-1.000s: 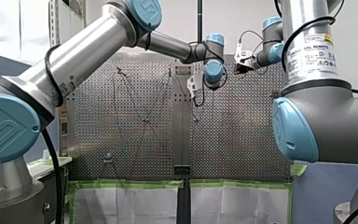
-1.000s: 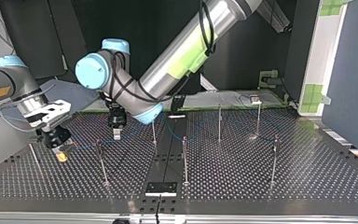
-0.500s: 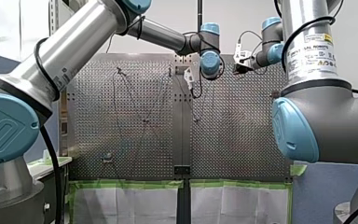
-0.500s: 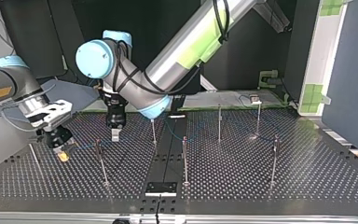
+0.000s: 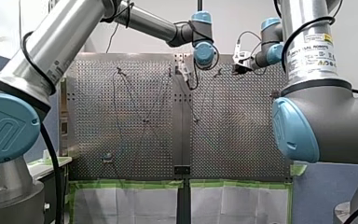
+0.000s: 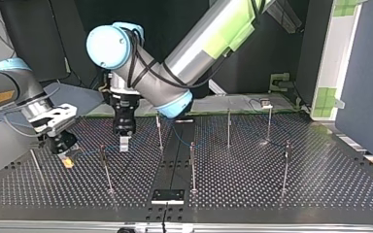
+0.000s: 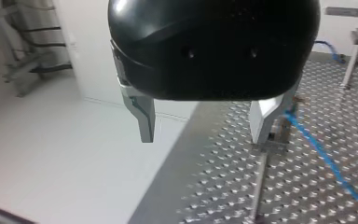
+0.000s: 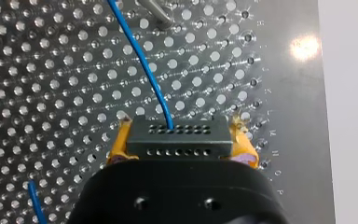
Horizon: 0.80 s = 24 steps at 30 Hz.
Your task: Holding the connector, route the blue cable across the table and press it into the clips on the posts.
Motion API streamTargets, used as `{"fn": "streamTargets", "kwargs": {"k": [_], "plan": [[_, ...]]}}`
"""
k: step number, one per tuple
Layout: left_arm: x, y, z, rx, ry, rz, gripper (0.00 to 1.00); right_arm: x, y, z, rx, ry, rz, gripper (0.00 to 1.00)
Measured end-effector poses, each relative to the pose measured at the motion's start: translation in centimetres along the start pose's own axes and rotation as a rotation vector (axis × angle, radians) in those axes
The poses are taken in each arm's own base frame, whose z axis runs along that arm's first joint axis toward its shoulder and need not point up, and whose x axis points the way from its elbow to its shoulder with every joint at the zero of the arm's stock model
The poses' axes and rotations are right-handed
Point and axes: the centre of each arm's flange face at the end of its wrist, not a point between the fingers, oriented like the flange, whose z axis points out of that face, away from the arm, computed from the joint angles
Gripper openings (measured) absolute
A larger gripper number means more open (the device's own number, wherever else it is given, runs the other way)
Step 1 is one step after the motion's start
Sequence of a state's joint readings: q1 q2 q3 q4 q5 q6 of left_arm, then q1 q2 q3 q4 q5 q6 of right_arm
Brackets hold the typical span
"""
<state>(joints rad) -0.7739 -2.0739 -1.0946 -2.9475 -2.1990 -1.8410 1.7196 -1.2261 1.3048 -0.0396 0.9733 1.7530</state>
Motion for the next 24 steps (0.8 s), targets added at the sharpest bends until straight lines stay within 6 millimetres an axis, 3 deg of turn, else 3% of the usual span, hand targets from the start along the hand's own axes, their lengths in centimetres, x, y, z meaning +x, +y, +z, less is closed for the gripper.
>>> {"fn": "streamTargets", "kwargs": {"k": [24], "plan": [[-6.9,0.2,-4.6,0.158,-0.121,-0.307,1.0,-0.4,-1.0,0.4,0.015,-0.008,0.0,0.0]]}}
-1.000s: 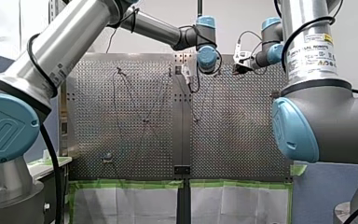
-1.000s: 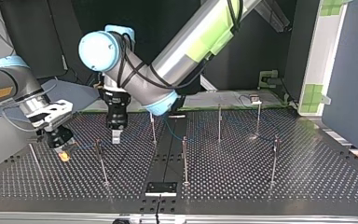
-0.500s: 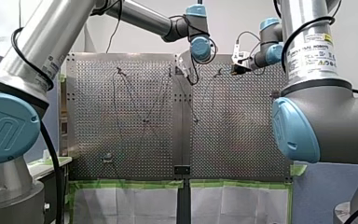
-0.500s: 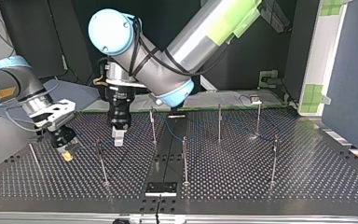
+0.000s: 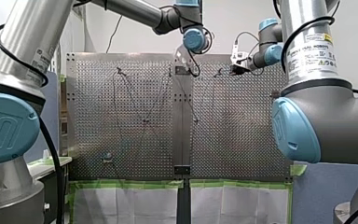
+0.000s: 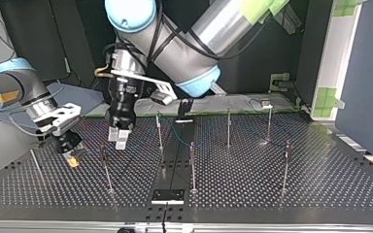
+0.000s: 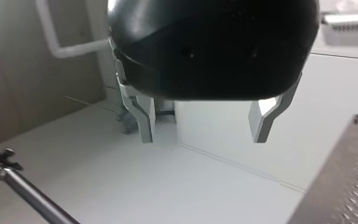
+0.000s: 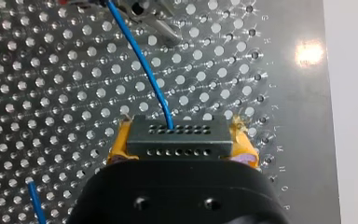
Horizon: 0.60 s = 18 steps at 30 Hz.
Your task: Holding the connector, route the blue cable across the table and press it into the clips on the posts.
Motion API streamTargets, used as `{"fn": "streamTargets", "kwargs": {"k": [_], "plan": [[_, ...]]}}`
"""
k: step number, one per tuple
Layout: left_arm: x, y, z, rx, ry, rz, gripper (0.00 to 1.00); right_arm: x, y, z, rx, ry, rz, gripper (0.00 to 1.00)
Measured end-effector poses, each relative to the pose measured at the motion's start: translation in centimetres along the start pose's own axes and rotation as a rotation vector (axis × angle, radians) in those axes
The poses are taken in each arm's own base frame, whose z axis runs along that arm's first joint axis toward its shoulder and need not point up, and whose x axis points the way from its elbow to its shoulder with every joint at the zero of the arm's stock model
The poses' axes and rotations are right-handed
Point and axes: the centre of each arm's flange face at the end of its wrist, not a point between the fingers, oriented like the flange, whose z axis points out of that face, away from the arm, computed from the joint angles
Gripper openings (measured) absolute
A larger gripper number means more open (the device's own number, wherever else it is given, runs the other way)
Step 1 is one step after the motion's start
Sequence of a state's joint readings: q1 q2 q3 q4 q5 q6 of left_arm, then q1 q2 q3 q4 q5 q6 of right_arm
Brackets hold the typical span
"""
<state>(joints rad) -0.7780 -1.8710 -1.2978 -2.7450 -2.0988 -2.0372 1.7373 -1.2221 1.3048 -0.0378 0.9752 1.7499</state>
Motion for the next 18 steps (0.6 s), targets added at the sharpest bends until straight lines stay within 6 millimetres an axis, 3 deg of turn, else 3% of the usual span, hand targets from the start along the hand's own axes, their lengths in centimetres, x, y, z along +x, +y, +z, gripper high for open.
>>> {"fn": "streamTargets", "kwargs": {"k": [10,12,18], "plan": [[-2.9,-0.6,-2.7,-0.015,-0.084,-0.075,1.0,-0.1,0.0,0.0,-0.002,0.0,0.0,0.0],[-2.5,-0.3,-3.1,-0.024,-0.089,-0.074,1.0,-0.1,0.1,0.1,-0.002,-0.001,0.0,0.0],[1.4,1.7,-4.1,-0.057,-0.066,-0.052,1.0,-0.1,0.1,0.1,-0.003,0.0,-0.001,0.0]]}}
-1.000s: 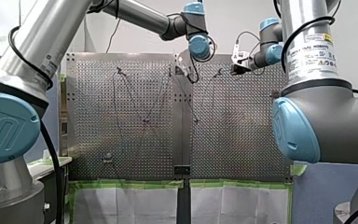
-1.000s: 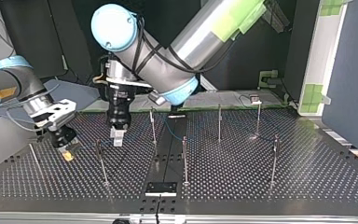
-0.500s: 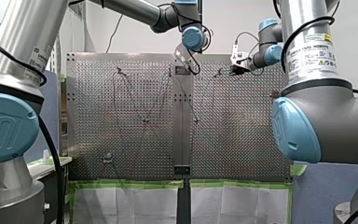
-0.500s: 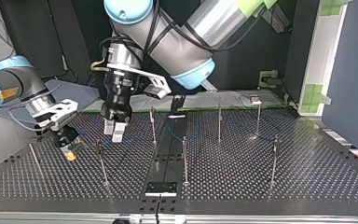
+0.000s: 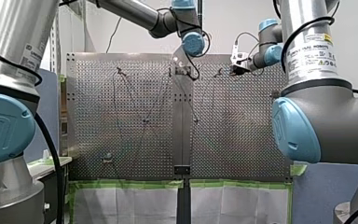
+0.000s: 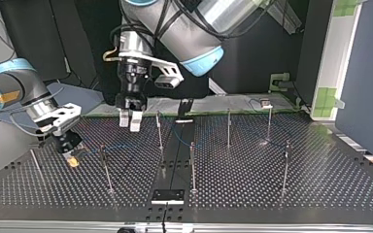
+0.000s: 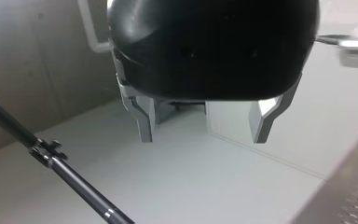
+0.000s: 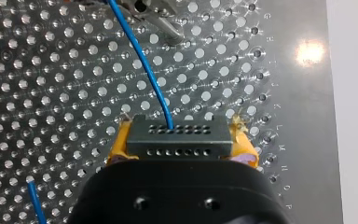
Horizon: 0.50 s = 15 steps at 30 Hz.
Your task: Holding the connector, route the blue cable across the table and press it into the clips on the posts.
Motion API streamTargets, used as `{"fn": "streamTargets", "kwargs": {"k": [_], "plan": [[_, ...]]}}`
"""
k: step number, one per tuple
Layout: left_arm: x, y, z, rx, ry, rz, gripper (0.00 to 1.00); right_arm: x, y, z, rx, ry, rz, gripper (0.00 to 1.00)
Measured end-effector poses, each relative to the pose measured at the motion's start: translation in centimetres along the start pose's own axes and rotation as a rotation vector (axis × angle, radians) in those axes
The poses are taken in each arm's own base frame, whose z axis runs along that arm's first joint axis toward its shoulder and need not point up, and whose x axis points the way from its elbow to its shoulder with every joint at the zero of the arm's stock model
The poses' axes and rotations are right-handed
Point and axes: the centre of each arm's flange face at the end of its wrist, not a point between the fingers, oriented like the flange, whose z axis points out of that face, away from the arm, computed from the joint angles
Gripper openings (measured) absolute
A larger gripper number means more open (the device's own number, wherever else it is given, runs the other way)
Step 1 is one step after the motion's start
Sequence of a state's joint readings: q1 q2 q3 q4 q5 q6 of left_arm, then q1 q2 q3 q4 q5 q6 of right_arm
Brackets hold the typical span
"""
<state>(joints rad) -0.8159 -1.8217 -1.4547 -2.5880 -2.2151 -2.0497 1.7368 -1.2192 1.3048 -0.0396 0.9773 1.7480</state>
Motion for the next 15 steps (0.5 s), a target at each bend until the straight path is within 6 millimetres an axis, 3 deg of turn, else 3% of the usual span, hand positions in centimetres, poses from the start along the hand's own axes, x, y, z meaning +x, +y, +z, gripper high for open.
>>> {"fn": "streamTargets", "kwargs": {"k": [4,15], "plan": [[2.4,1.6,-0.7,-0.011,0.02,0.014,1.0,0.0,0.0,0.0,-0.001,0.0,0.0,0.0],[4.9,4.1,-2.6,-0.013,0.028,0.013,1.0,-0.1,0.3,0.0,-0.004,-0.001,0.001,0.0]]}}
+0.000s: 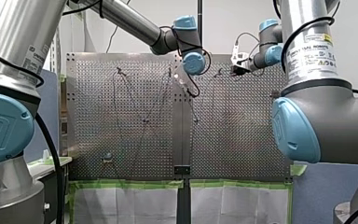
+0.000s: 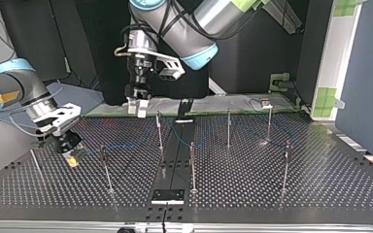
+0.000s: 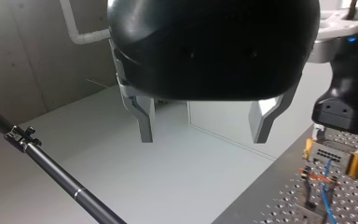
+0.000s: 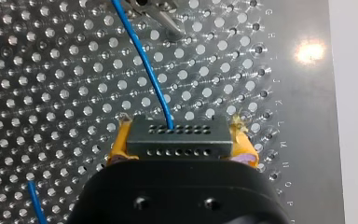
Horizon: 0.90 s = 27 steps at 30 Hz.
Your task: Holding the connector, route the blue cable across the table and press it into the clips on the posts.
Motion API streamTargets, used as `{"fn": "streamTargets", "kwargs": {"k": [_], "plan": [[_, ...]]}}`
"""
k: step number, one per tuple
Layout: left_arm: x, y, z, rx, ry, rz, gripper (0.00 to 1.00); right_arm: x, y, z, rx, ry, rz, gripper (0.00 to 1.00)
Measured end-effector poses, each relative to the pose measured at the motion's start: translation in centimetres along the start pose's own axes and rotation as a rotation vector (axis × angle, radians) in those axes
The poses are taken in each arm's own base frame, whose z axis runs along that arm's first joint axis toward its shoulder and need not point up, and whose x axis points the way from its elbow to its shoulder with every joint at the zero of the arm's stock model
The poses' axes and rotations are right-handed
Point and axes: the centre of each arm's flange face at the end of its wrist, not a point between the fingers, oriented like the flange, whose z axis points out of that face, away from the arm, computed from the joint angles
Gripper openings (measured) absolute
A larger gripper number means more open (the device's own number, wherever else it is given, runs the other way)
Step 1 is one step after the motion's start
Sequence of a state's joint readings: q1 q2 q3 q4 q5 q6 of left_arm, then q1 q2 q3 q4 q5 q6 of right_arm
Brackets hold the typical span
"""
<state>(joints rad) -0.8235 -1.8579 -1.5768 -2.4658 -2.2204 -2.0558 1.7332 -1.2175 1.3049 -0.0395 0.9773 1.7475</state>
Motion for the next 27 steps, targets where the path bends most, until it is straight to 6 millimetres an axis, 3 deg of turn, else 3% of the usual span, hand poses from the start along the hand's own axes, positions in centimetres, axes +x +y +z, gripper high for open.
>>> {"fn": "streamTargets", "kwargs": {"k": [27], "plan": [[4.0,6.3,-5.6,0.008,0.005,0.101,1.0,-0.2,0.2,0.0,-0.004,-0.003,0.0,0.0]]}}
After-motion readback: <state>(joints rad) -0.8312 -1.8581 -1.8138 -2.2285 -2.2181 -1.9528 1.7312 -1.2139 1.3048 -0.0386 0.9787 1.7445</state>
